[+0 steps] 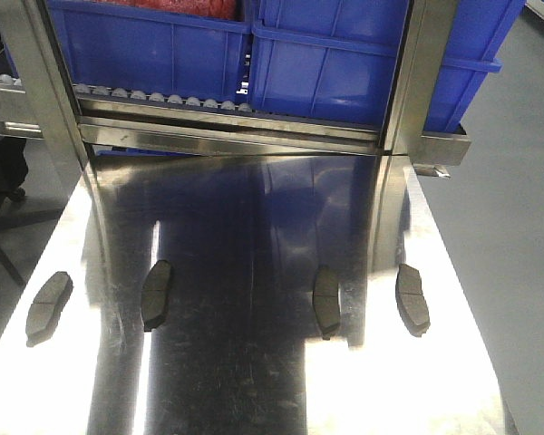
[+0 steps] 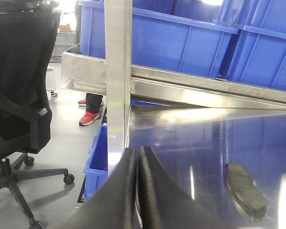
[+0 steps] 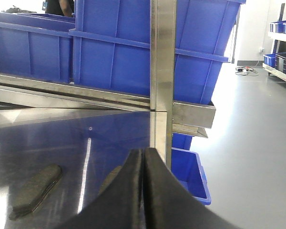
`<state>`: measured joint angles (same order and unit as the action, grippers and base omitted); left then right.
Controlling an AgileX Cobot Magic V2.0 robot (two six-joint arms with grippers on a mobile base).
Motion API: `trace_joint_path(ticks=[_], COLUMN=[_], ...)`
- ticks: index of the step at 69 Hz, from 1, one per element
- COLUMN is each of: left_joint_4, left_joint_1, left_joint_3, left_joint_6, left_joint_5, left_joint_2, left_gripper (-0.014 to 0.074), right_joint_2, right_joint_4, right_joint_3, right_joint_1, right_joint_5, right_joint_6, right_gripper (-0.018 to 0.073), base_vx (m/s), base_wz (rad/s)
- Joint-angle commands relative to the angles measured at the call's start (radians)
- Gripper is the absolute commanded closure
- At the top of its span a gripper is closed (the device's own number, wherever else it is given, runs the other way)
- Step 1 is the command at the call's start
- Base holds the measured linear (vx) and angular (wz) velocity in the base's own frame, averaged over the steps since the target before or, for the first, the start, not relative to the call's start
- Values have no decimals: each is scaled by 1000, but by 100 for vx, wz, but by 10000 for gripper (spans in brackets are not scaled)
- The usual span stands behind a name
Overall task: Move and align brake pads A on conveyor
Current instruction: 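Move the left gripper down toward the brake pad nearest it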
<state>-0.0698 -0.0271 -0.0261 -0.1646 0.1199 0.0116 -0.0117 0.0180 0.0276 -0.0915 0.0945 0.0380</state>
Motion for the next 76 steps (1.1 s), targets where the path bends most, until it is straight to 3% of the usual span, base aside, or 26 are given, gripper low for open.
trace_joint_path(ticks=[1, 76], left_joint_4=[1, 1], left_joint_1=[0, 0], left_joint_3=[-24, -24], left_joint_6=[-2, -2], left_joint_5=[-72, -74], left_joint_2=[15, 15], left_gripper=[602, 602], right_joint_2=[-14, -14], right_joint_4=[-8, -8], right_joint_3=[6, 6], right_joint_1=[7, 7], right_joint_5=[-72, -72], right_joint_6=[-1, -1], right_gripper=[569, 569], base_vx=[0, 0], base_wz=[0, 0])
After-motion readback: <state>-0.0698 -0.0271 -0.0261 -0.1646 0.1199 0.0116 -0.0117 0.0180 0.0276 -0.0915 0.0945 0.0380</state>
